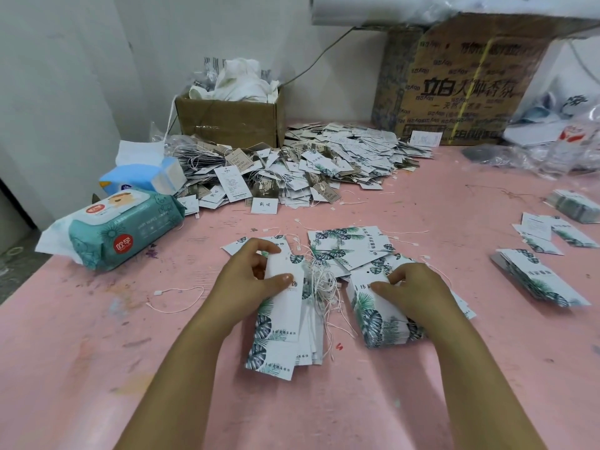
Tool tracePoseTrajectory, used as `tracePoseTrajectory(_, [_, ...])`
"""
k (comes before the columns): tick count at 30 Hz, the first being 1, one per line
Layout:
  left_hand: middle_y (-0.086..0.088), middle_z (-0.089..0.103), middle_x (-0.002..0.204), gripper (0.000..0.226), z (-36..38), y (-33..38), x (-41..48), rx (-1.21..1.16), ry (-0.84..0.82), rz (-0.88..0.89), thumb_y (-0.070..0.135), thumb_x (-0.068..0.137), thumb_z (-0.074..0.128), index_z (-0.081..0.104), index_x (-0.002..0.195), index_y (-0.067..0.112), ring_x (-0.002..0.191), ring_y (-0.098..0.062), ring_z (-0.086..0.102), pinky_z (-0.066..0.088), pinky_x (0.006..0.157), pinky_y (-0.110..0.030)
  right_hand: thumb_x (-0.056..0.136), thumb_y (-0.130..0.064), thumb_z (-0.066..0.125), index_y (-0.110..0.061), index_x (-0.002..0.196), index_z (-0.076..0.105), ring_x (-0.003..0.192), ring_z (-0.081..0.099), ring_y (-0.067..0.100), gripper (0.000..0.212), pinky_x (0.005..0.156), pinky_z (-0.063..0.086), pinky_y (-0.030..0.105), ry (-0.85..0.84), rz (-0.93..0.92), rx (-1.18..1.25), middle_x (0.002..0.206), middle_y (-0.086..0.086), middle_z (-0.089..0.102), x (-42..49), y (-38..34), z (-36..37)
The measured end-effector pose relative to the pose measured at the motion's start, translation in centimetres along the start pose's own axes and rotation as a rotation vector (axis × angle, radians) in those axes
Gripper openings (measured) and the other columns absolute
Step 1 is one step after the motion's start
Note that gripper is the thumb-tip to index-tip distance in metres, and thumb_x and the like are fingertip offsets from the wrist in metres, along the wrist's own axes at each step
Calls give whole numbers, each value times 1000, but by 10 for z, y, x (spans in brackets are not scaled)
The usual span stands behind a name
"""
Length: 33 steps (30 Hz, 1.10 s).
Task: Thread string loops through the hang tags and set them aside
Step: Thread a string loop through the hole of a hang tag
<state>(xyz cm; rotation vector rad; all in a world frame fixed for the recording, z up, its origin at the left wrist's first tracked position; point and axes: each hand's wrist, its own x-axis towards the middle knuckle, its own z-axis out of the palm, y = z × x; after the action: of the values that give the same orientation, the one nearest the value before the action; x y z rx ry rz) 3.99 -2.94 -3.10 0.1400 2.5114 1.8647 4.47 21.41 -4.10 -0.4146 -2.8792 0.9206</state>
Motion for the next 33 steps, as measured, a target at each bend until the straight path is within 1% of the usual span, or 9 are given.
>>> tracePoseTrajectory(4, [-4,66,82,28,2,6,-2,-174,33,2,4,80,69,56,96,23,63,-8,58,49,56,-22,76,-36,72,4,83,63,71,57,30,41,57,32,29,38,-1,-15,85,19,66,1,2,-1])
tracePoseTrajectory(7, [9,63,63,25,5,9,-4,-273,33,28,2,81,67,57,98,17,53,-1,57,44,48,-13,77,-36,71,7,83,61,59,43,21,45,55,29,29,24,11,-13,67,16,56,1,1,-2])
tracePoseTrajectory(10, [13,57,52,23,8,12,-6,-327,-3,47,1,83,65,57,99,15,50,0,55,40,45,-12,78,-36,70,7,83,61,59,42,21,44,53,28,29,15,7,-12,67,16,56,1,2,-3])
tracePoseTrajectory(14, [9,60,51,24,13,15,-8,-353,-5,58,-2,83,63,56,99,14,50,-3,58,42,45,-12,82,-42,65,4,88,63,72,59,31,46,55,30,27,6,1,-3,86,22,66,1,2,-3])
tracePoseTrajectory(18, [-16,61,74,24,17,15,-8,-330,23,35,2,83,65,59,94,22,63,-17,59,45,50,-17,75,-40,71,9,97,59,58,42,17,55,60,28,27,-47,28,19,75,28,59,-2,1,-5])
tracePoseTrajectory(21, [-18,60,73,22,19,13,-8,-325,11,30,3,85,63,59,94,22,63,-17,59,43,51,-20,73,-34,73,9,94,56,59,41,18,51,59,29,26,-33,39,62,68,11,47,-1,2,-5])
tracePoseTrajectory(26, [-2,64,62,23,21,11,-7,-325,2,28,3,87,61,61,98,23,57,-12,62,45,49,-17,73,-30,76,-11,80,52,61,47,18,31,53,32,26,-44,29,179,71,-2,50,0,1,-9])
tracePoseTrajectory(29, [-3,67,64,24,22,10,-7,-312,-9,23,4,89,58,60,100,25,60,-15,63,48,52,-21,77,-22,73,-8,65,46,36,27,7,33,36,24,17,-108,-4,330,42,-10,31,0,1,-9])
tracePoseTrajectory(33, [-7,69,70,23,24,10,-7,-300,-4,12,4,90,57,60,99,24,62,-19,63,48,57,-27,83,-19,68,-11,59,37,37,20,12,40,34,16,15,-170,-38,456,43,-7,18,-1,-1,-9])
